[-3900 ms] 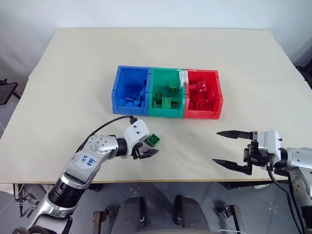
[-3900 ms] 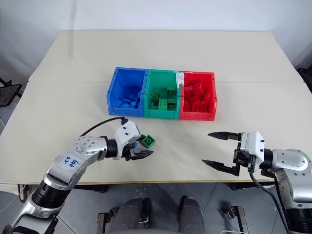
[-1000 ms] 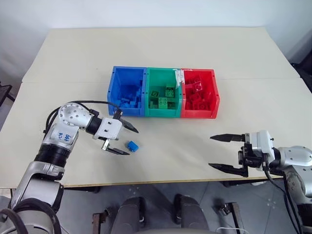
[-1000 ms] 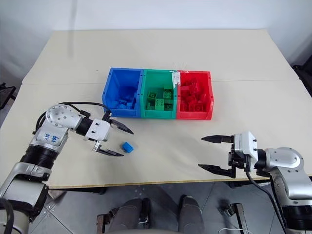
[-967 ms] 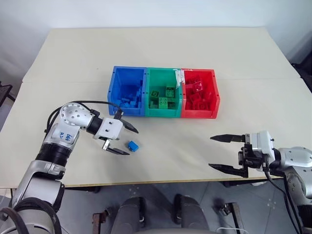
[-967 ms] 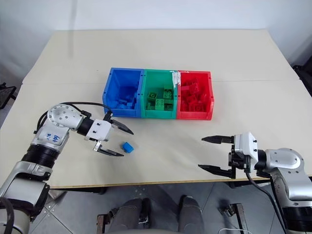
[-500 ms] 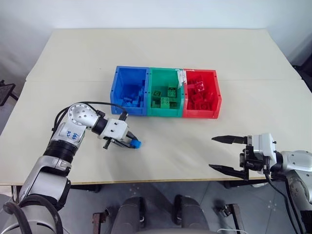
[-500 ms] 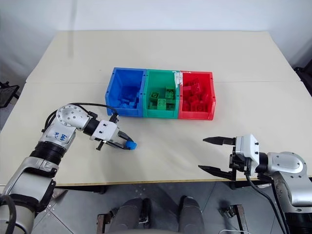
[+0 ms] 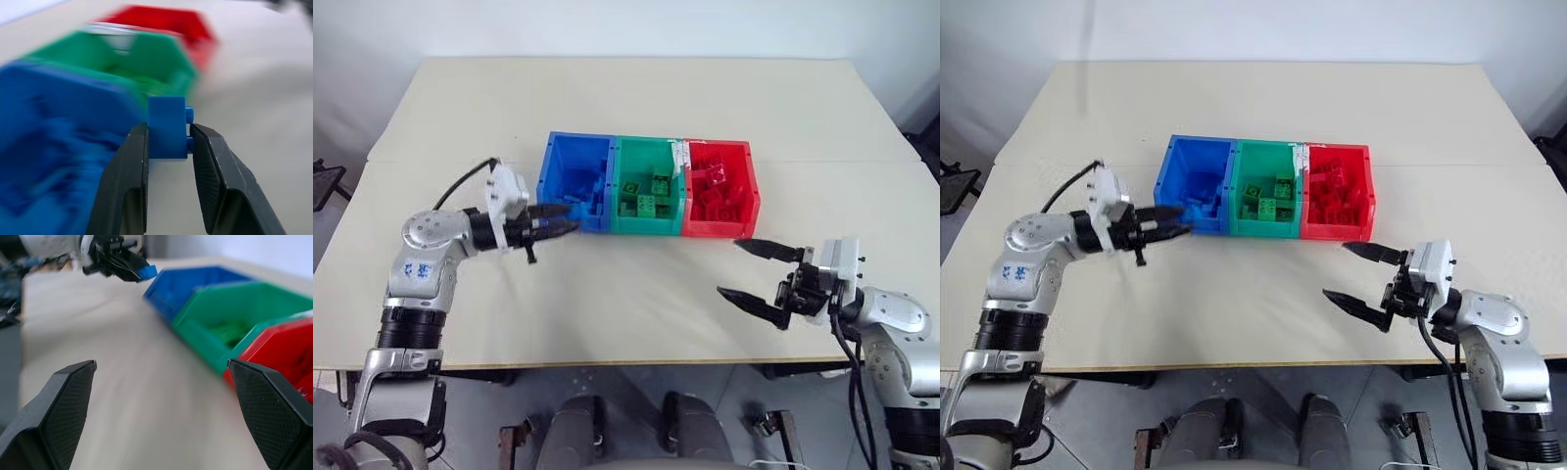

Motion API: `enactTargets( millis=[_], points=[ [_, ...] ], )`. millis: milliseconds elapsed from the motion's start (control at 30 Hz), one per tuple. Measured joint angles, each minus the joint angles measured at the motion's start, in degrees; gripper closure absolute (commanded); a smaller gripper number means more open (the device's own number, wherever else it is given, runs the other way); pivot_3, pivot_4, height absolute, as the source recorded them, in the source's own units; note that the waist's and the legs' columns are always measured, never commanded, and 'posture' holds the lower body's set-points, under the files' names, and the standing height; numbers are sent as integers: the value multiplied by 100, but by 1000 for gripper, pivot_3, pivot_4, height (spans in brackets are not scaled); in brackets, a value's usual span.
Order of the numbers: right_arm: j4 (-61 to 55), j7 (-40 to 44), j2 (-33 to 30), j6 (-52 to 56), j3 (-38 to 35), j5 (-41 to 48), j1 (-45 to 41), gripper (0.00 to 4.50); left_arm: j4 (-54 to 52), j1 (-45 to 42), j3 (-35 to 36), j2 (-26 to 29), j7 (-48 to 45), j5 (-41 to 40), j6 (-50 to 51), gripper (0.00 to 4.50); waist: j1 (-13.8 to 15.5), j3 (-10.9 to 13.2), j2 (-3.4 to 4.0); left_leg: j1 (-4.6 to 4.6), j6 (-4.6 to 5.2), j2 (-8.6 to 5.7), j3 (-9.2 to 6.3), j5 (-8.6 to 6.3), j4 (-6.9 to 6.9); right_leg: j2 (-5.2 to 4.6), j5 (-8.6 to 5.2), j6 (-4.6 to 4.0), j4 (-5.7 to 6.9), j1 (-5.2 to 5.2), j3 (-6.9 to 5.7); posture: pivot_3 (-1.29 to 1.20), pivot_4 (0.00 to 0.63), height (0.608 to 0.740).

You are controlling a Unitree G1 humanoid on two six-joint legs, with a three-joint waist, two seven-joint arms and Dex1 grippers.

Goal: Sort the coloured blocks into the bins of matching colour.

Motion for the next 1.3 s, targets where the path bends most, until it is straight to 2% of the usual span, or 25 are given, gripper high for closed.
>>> enactTargets(
  millis=[133, 267, 467, 633, 800, 967, 1133, 1300],
  points=[
    [-6, -349, 120, -31, -13, -64, -120, 0, 169, -813, -63, -324, 1035, 332, 683, 3585, 45, 0, 0, -1, 0, -19, 4, 0, -2, 1, 1, 2, -3, -2, 3, 0, 150, 740],
    [-14, -479, 120, -107, -15, -132, -120, 0, 664, -1285, -203, -529, 1529, 650, 865, 3585, 46, 0, 0, 0, -2, -29, 9, -1, -7, 3, 1, 4, -5, -5, 3, 0, 150, 740],
    [-84, -585, 120, -148, -14, -137, -13, 0, 943, -1342, -357, -534, 1717, 907, 1028, 1635, 12, 0, 0, -1, -3, -27, 17, -1, -11, 6, 0, 4, -8, -11, 4, 0, 150, 740],
    [-130, -585, 120, -250, -4, -140, -29, 0, 642, -1241, -305, -298, 1318, 814, 973, 78, 15, 0, 0, 0, -4, -25, 17, -2, -10, 6, 0, 4, -8, -11, 6, 0, 150, 740],
    [134, -212, -34, -338, 14, -155, -197, 0, 193, 34, 85, 580, -36, 401, -104, 17, -136, 0, 1, 8, -13, -15, 30, -7, -20, 7, -1, 1, -6, -18, 11, 0, 150, 740],
    [709, 470, -345, -605, 124, -346, -372, 0, 248, 1325, 788, 1130, -711, 242, -1231, 17, -145, 0, 1, 6, -7, 14, 35, -12, -15, 5, -2, 0, -12, -18, 10, 0, 150, 740],
    [1189, 970, -413, -830, 285, -477, -678, 0, -272, 2570, 1157, 1277, -1035, 175, -2039, 17, -100, 0, 1, 6, -5, 15, 35, -33, -10, -5, -1, -1, -14, -18, 10, 0, 150, 740],
    [1569, 1267, -459, -1009, 323, -595, -827, 0, -772, 3174, 1222, 1236, -919, 176, -2330, 17, -95, 0, 1, 7, -10, 19, 34, -38, -10, -5, -1, -1, -11, -20, 3, 0, 150, 740]
  ],
)
